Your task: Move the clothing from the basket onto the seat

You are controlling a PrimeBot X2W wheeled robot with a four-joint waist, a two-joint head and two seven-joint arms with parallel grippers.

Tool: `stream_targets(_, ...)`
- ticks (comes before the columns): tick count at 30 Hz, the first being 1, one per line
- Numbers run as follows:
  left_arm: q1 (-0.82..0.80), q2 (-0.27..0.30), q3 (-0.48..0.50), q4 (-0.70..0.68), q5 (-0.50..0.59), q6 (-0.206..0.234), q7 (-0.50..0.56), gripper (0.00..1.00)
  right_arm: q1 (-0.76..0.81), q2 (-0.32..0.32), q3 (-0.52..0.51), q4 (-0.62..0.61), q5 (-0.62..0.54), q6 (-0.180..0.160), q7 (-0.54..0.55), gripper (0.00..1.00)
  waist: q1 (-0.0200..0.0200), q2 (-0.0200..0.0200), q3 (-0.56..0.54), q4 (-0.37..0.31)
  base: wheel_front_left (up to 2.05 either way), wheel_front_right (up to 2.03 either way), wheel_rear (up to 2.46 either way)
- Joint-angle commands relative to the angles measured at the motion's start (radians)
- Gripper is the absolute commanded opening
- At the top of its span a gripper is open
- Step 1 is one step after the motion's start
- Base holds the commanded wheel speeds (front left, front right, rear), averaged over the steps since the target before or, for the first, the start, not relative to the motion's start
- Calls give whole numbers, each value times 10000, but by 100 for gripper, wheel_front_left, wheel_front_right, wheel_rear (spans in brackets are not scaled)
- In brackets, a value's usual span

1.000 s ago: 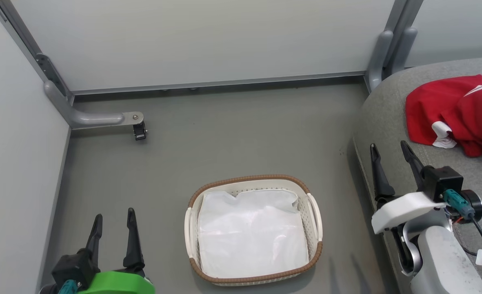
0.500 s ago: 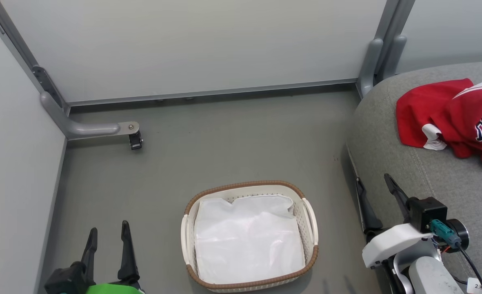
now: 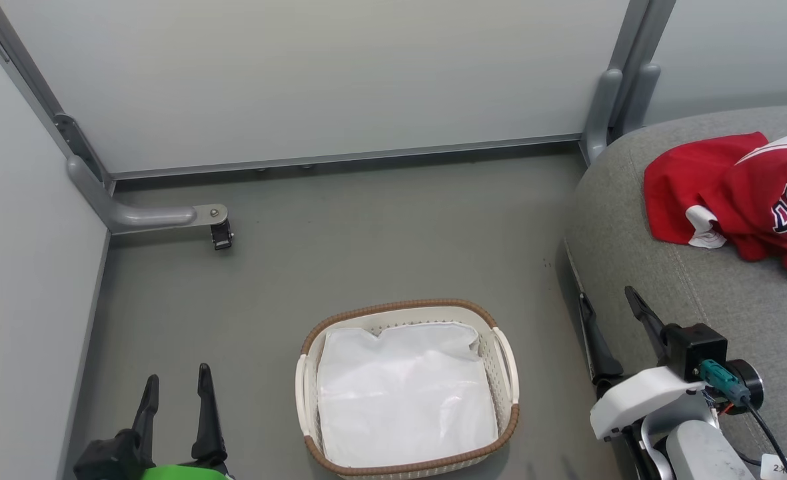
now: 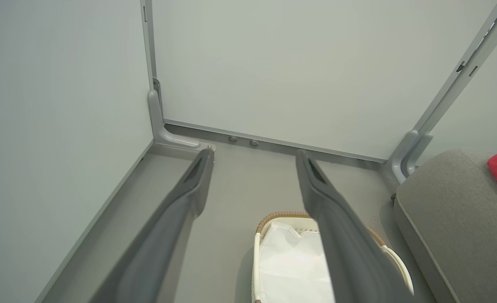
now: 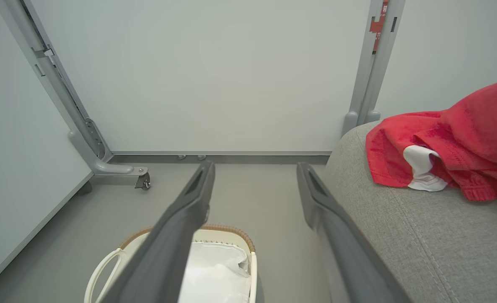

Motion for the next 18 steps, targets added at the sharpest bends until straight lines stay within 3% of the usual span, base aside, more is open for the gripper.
stream_targets(1, 113, -9, 6, 8, -27, -33, -3, 100, 108, -36, 2, 23, 88, -14, -44, 100, 1, 0, -9, 6, 0, 0, 0)
stream_targets(7, 205, -10, -40, -90, -114, -33, -3, 100, 184, -36, 61, 44, 165, -14, -44, 100, 1, 0, -51, 24, 0, 0, 0)
stream_targets(8, 22, -2, -44, -52, -26, -2, 1, 0, 47, 0, 62, 12, 95, 0, 0, 0, 1, 0, -50, 23, 0, 0, 0)
stream_targets(12, 21, -23, -75, 284, -35, -1, 8, 0, 257, 61, 76, 319, 115, 0, 29, 0, 1, 0, -56, 23, 0, 0, 0)
stream_targets(18, -151, -17, 55, 305, -1099, -74, 311, 0, 241, 54, -112, 241, 1289, -1, 370, 0, 1, 0, -68, 7, 0, 0, 0)
